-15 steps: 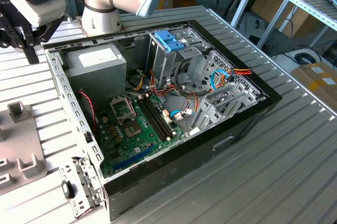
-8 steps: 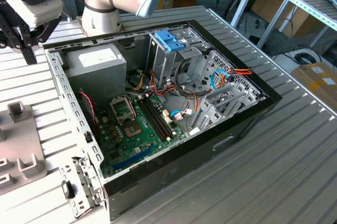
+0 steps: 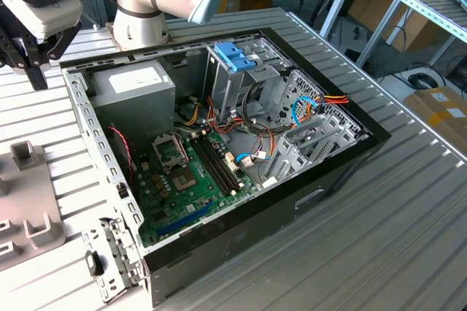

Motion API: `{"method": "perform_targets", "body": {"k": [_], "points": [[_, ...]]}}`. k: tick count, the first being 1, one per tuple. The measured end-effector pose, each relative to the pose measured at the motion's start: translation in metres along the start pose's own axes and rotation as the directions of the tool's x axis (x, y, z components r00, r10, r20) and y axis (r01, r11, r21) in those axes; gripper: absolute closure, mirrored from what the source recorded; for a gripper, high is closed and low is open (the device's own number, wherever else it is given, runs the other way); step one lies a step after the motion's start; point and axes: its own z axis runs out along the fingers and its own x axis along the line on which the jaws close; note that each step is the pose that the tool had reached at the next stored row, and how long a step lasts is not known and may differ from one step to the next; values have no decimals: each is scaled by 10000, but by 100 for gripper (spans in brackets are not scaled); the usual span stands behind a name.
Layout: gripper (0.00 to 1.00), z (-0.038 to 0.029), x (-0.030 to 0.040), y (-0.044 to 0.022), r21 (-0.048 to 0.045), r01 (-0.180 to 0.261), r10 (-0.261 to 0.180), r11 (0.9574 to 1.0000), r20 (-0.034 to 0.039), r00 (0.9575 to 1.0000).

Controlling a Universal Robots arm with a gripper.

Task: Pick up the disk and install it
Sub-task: 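Reach for the disk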

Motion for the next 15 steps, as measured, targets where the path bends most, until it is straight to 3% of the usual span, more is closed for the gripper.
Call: {"method": "perform_targets", "body": {"k": [15], "points": [[90,-3,98,-8,0,0,0,10000,0,10000]]}}
